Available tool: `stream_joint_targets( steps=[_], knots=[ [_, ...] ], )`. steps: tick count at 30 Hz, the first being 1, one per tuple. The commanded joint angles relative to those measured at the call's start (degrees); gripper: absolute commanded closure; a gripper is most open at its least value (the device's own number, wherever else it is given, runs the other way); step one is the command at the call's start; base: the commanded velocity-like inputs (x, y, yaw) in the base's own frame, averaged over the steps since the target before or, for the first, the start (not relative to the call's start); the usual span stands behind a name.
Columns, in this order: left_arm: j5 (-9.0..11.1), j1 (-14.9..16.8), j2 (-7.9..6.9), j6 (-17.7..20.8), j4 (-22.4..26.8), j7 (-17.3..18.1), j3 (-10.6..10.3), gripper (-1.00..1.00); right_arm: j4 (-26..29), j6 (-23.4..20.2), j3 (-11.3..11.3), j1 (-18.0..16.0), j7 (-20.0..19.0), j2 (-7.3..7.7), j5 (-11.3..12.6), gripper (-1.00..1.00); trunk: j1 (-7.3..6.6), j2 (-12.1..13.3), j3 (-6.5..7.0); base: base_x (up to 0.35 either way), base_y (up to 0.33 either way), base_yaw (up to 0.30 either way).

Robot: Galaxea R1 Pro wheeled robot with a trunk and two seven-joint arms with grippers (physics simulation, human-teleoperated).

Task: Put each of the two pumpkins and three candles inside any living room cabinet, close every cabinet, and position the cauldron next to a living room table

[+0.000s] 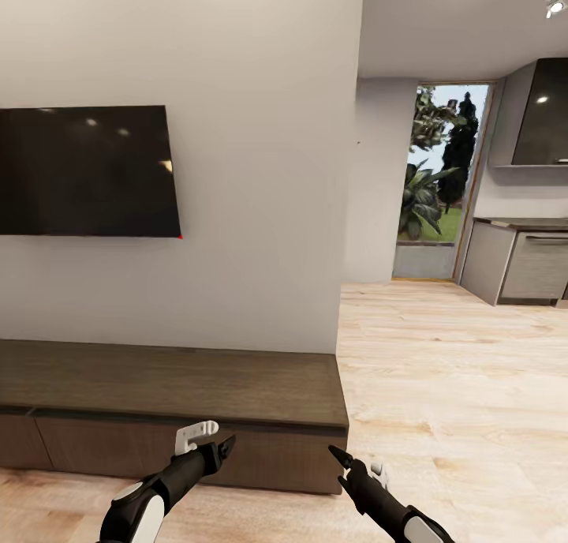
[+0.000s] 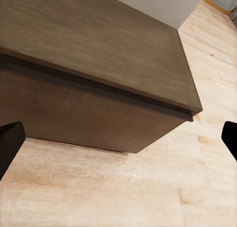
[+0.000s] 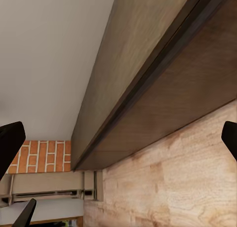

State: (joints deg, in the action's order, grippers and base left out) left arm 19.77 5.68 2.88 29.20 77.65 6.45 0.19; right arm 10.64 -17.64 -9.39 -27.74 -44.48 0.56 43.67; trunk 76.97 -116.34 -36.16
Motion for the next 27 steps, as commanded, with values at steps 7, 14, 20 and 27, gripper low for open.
stream_joint_targets(
  steps=[7, 14, 20, 27],
  knots=[
    [0.2, 0.0, 0.07, 0.3, 0.0, 0.0, 0.1, -1.00, 0.3, -0.6, -0.4, 0.0, -0.1, 0.01, 0.1, -1.00, -0.01, 0.0, -0.06, 0.053, 0.028, 0.000],
    [0.1, 0.0, 0.09, 0.3, 0.0, 0.0, 0.1, -1.00, 0.3, -0.5, -0.4, 0.0, -0.1, -0.03, 0.1, -1.00, -0.01, 0.0, -0.06, 0.078, 0.030, 0.000],
    [0.1, 0.1, 0.11, 0.2, -1.0, -0.2, 0.0, -1.00, 0.5, -0.7, -0.4, 0.0, 0.1, 0.09, 0.1, -1.00, -0.01, 0.0, -0.06, 0.183, 0.053, 0.000],
    [0.4, 0.1, 0.11, 0.2, -1.1, -0.3, 0.0, -1.00, 0.5, -0.4, -0.4, 0.0, 0.1, 0.06, 0.1, -1.00, -0.01, 0.0, -0.06, 0.038, 0.010, 0.000]
  ],
)
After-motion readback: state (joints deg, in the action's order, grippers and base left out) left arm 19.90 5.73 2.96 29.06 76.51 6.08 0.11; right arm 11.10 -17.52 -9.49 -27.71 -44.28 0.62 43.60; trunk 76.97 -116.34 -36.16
